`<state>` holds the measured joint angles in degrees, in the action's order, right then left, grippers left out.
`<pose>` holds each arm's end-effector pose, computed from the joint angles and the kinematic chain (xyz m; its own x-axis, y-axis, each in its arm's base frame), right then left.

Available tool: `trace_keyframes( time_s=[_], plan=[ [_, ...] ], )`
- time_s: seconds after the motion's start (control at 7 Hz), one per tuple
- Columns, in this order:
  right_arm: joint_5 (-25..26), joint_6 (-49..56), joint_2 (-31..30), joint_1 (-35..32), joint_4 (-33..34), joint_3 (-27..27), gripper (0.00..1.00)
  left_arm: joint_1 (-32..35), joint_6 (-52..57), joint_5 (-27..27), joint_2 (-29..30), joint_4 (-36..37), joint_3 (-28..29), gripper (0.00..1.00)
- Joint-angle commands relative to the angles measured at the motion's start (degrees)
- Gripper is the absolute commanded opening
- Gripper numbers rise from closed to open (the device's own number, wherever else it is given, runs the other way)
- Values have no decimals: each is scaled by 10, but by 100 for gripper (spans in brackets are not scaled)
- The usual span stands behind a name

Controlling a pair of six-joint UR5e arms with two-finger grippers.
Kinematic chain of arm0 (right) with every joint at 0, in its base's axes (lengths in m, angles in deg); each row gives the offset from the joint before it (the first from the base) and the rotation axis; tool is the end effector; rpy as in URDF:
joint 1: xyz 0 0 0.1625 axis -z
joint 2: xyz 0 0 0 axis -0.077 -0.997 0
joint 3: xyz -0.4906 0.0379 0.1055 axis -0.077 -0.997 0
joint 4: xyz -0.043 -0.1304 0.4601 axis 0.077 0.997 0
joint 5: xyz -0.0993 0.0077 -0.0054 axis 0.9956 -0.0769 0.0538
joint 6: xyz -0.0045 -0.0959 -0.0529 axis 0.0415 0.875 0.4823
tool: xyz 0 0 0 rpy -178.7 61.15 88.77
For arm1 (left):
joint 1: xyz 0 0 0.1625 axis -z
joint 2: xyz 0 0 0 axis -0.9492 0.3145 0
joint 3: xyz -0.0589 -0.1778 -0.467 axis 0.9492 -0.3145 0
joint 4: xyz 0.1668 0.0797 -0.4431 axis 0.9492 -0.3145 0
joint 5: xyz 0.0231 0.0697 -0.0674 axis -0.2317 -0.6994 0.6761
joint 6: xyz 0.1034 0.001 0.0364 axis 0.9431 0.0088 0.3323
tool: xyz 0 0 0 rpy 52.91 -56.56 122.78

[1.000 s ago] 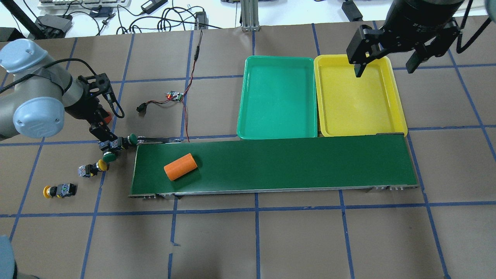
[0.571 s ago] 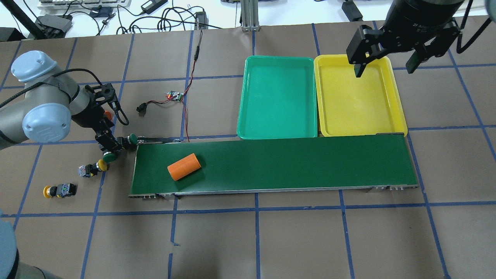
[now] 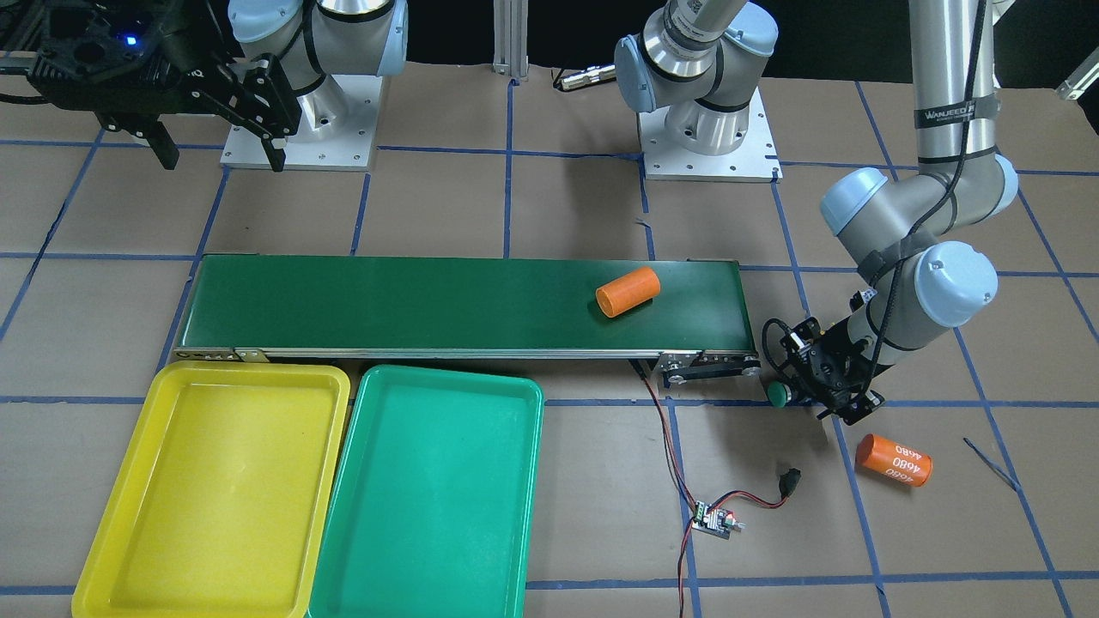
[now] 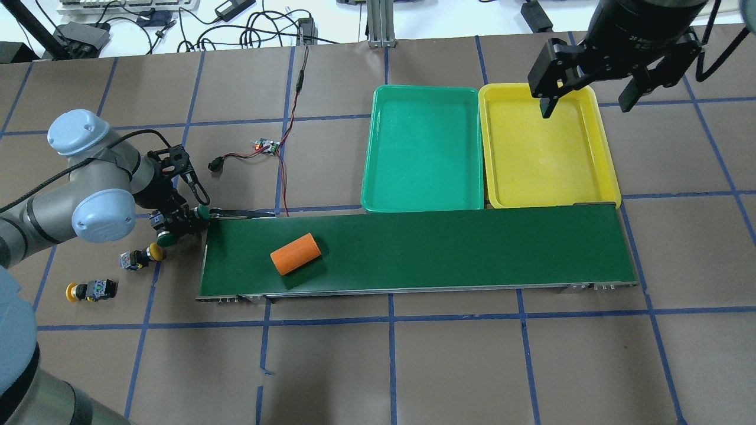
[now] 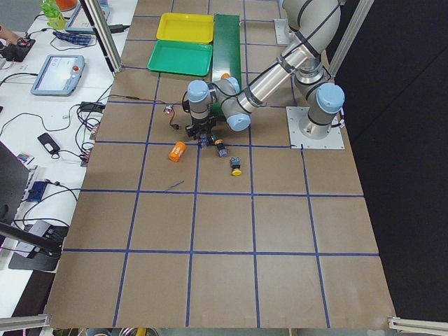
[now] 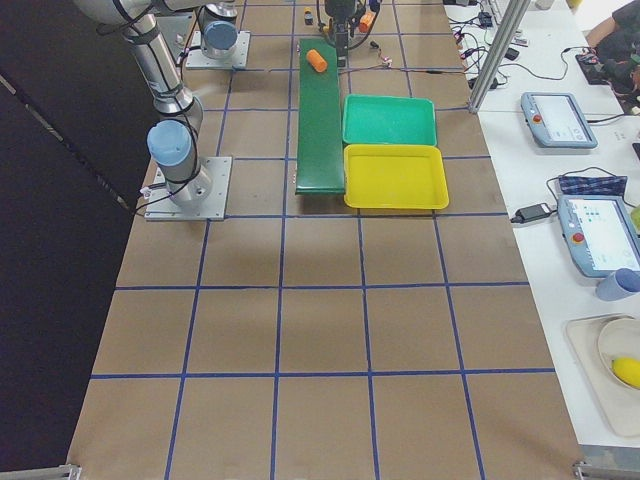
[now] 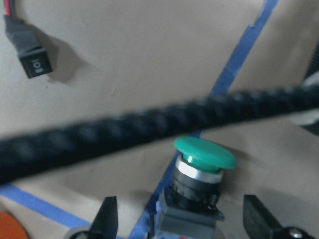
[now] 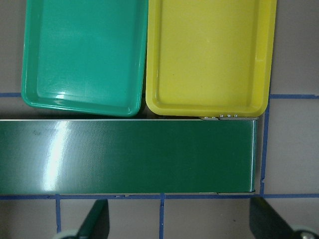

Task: Sort buttons by color to trays
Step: 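Place the green-capped button on the conveyor belt with the left gripper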

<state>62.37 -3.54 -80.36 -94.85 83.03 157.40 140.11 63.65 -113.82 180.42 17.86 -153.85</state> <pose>0.1349 -0.5383 0.6320 -0.9996 -0.0186 0.0225 -0.0197 0.9985 -0.0504 0.0913 -0.6093 0.1769 -0.4982 0.8670 -0.0106 0.8660 0.4970 -0.0542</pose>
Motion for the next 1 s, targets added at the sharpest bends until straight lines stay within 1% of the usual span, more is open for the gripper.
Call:
trace_keyframes(
  time_s=[0.0,0.14,0.29,0.43,0.57,0.71,0.86],
  plan=[
    [1,0,0,0,0,0,100,4,-6,-4,-16,64,-22,0],
    [1,0,-1,0,0,0,100,5,-32,5,-24,64,-17,0],
    [1,0,-1,0,0,0,100,11,-93,7,-33,48,3,0],
    [1,0,-1,0,1,0,100,13,-183,8,-49,-18,38,0],
    [1,0,-1,0,0,0,100,19,-308,9,-72,-98,65,0],
    [1,0,-1,0,1,0,100,50,-427,2,-99,-123,66,0],
    [1,0,-1,0,0,0,100,84,-509,-4,-128,-161,62,0]
  ],
)
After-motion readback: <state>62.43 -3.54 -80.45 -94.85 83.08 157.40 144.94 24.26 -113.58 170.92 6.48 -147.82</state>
